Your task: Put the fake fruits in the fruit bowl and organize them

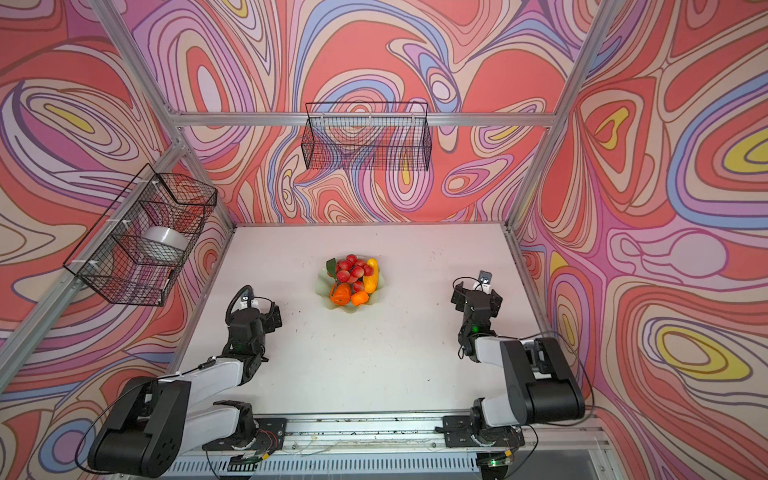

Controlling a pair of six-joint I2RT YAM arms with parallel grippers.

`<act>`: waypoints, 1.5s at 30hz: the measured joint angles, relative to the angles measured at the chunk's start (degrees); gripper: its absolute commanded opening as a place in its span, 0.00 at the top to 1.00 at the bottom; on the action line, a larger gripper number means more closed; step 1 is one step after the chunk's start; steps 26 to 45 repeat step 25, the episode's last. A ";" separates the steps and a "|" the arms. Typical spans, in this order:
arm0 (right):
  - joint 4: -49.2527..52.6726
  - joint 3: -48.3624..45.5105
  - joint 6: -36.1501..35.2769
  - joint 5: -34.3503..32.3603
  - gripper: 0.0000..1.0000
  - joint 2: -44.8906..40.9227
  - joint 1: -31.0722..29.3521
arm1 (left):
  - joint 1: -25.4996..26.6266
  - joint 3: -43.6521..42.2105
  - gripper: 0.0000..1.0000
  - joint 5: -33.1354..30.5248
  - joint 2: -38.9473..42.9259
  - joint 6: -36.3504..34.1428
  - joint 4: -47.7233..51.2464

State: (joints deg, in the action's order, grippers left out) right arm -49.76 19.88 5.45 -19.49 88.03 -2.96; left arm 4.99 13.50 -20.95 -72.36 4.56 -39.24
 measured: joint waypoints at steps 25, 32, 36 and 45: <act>-8.39 5.53 -3.02 5.55 0.02 10.08 0.48 | -3.13 6.51 0.00 9.18 -15.54 -1.11 -12.98; -8.39 5.53 -3.02 5.55 0.02 10.08 0.48 | -3.13 6.51 0.00 9.18 -15.54 -1.11 -12.98; -8.39 5.53 -3.02 5.55 0.02 10.08 0.48 | -3.13 6.51 0.00 9.18 -15.54 -1.11 -12.98; -8.39 5.53 -3.02 5.55 0.02 10.08 0.48 | -3.13 6.51 0.00 9.18 -15.54 -1.11 -12.98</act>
